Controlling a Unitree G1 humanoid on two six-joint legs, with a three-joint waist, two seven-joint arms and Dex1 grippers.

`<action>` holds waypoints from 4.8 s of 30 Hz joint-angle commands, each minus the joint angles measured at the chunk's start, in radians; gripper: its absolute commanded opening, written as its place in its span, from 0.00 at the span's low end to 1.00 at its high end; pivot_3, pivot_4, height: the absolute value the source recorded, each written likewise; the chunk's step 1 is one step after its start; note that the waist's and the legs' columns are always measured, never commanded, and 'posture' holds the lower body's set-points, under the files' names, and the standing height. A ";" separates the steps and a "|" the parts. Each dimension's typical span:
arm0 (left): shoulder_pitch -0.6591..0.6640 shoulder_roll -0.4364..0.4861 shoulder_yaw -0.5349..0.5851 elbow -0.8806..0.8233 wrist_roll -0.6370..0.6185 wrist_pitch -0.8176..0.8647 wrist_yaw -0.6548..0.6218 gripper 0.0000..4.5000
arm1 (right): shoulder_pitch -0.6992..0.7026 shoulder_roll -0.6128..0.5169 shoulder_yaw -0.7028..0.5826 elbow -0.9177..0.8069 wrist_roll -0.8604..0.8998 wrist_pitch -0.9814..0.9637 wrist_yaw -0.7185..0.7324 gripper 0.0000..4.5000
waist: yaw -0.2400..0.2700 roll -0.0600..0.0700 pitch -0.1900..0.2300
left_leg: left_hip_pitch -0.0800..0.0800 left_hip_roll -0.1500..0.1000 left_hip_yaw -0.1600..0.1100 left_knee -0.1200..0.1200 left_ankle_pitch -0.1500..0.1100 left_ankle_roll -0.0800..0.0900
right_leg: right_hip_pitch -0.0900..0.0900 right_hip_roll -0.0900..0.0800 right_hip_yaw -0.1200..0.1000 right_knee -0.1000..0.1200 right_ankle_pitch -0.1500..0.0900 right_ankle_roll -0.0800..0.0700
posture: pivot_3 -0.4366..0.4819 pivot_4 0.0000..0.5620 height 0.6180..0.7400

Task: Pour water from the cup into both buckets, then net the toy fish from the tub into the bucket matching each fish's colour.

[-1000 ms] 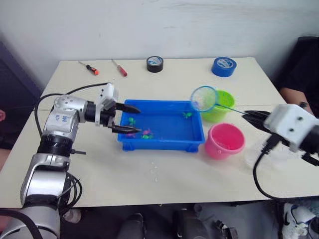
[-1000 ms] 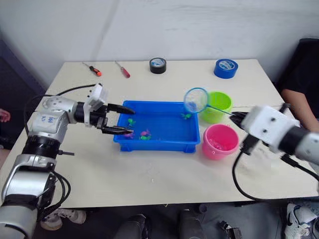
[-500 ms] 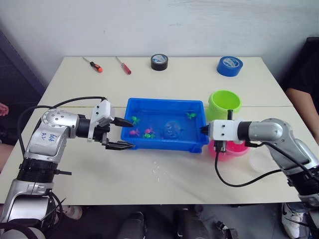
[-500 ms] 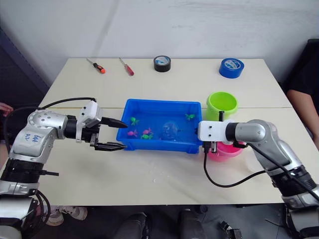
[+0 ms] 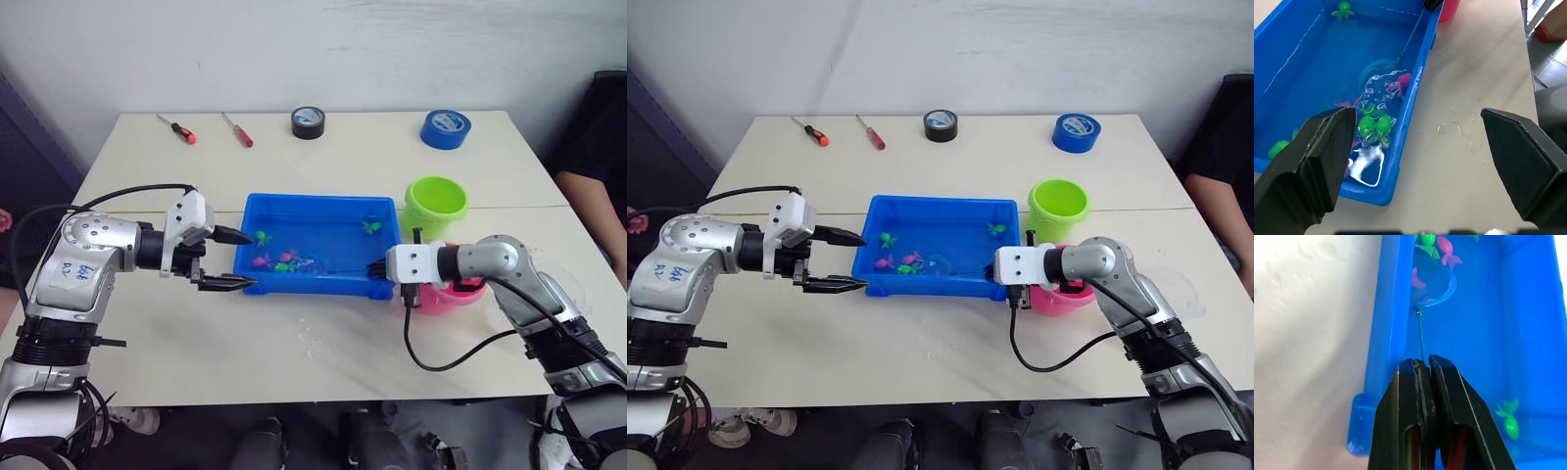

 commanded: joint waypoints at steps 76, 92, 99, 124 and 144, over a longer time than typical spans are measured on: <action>-0.444 -0.456 -0.107 0.474 -0.030 -0.192 -0.161 0.99 | 1.168 -0.178 -1.129 -0.619 -0.662 -0.539 -0.527 0.00 | 0.025 -0.001 0.000 | 0.007 -0.001 0.002 0.000 0.001 0.000 | 0.010 0.003 0.002 -0.003 0.000 0.001 | 0.48 0.27 0.97; -0.436 -0.449 -0.092 0.470 -0.028 -0.214 -0.147 0.99 | 1.093 -0.167 -1.026 -0.608 -0.671 -0.552 -0.532 0.00 | 0.027 -0.001 0.000 | 0.009 -0.001 0.001 0.000 0.001 0.000 | 0.013 0.003 0.001 -0.003 0.000 0.001 | 0.48 0.27 0.97; -0.431 -0.419 -0.091 0.507 -0.001 -0.232 -0.147 0.99 | 1.042 -0.150 -1.073 -0.607 -0.505 -0.438 -0.509 0.00 | 0.018 -0.001 0.000 | 0.009 -0.003 0.002 0.001 0.001 0.001 | 0.014 0.001 0.003 -0.004 0.001 0.002 | 0.48 0.27 0.97; -0.006 -0.016 0.123 0.126 -0.027 -0.038 0.063 0.99 | -0.035 -0.007 -0.101 -0.325 0.244 0.769 -0.290 0.00 | 0.004 -0.004 0.004 | 0.010 0.003 -0.002 -0.002 -0.004 0.002 | 0.012 0.000 -0.001 -0.004 -0.001 -0.002 | 0.48 0.27 0.97; 0.044 0.023 0.178 0.065 -0.069 0.028 0.147 0.99 | -0.282 0.247 0.118 0.209 -0.078 0.365 -0.292 0.00 | -0.005 -0.004 0.003 | -0.001 0.001 0.000 -0.001 0.000 -0.004 | -0.003 0.001 -0.001 0.002 -0.001 -0.002 | 0.48 0.27 0.97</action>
